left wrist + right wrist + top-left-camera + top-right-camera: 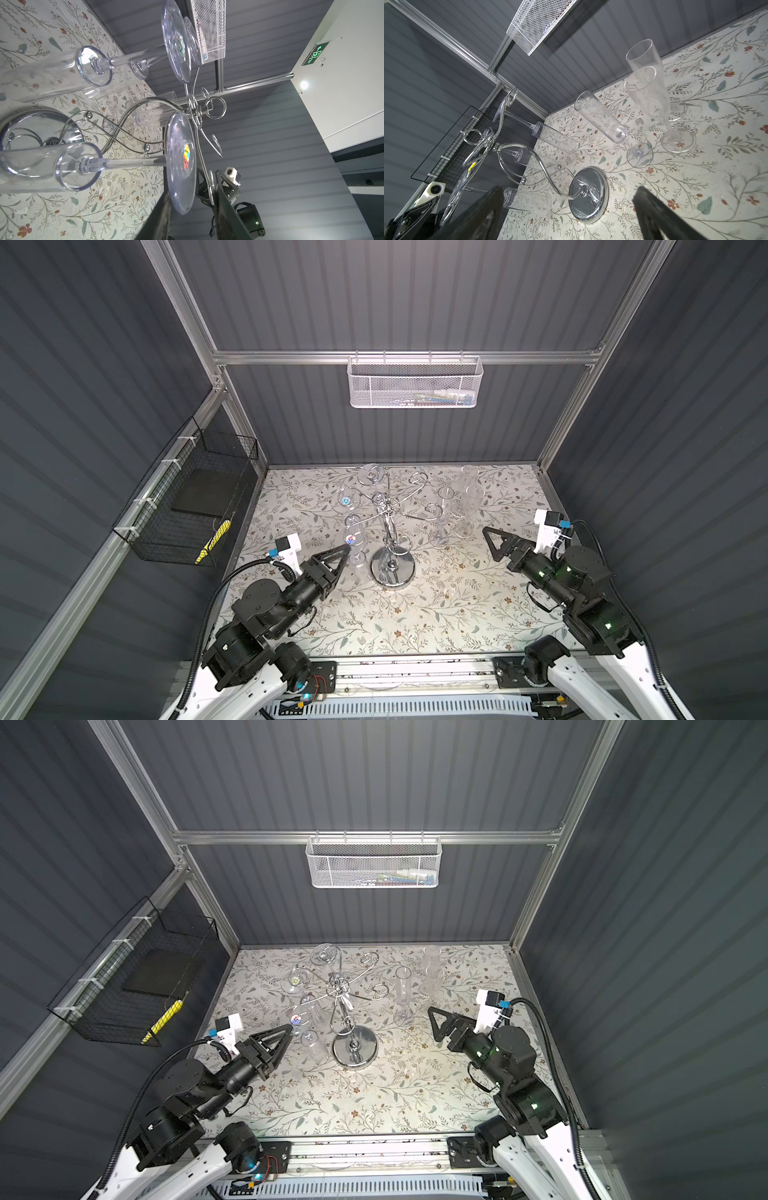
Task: Take the wine glass off the wine glass rack
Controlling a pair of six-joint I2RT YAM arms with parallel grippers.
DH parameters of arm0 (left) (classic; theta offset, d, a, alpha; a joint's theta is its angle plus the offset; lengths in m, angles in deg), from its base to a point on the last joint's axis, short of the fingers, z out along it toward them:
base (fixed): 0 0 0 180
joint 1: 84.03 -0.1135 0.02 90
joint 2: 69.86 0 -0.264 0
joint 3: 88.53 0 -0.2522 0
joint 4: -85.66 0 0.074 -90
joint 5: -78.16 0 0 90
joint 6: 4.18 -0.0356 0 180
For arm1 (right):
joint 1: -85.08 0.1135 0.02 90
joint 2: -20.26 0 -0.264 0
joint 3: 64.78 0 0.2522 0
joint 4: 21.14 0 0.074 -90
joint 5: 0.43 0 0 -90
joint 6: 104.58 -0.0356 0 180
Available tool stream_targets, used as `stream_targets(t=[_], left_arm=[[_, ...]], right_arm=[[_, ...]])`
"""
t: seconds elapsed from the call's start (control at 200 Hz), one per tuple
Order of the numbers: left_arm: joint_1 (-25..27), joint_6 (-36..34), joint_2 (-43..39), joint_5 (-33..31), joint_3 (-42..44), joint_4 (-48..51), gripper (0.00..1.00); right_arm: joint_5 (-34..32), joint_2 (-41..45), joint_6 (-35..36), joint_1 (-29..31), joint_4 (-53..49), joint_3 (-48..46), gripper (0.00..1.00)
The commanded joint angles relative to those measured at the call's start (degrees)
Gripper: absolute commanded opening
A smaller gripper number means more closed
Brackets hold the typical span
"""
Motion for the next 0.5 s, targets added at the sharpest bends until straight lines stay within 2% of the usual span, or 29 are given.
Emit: stream_targets(t=[0.0, 0.495], left_arm=[[0.22, 1.55, -0.5, -1.23, 0.67, 0.05, 0.35], [0.23, 3.77, -0.17, -2.74, 2.18, -1.25, 0.23]], right_arm=[[-0.08, 0.47, -0.67, -0.03, 1.68, -0.74, 0.99], [-0.32, 0.61, -1.55, -0.01, 1.69, -1.55, 0.99]])
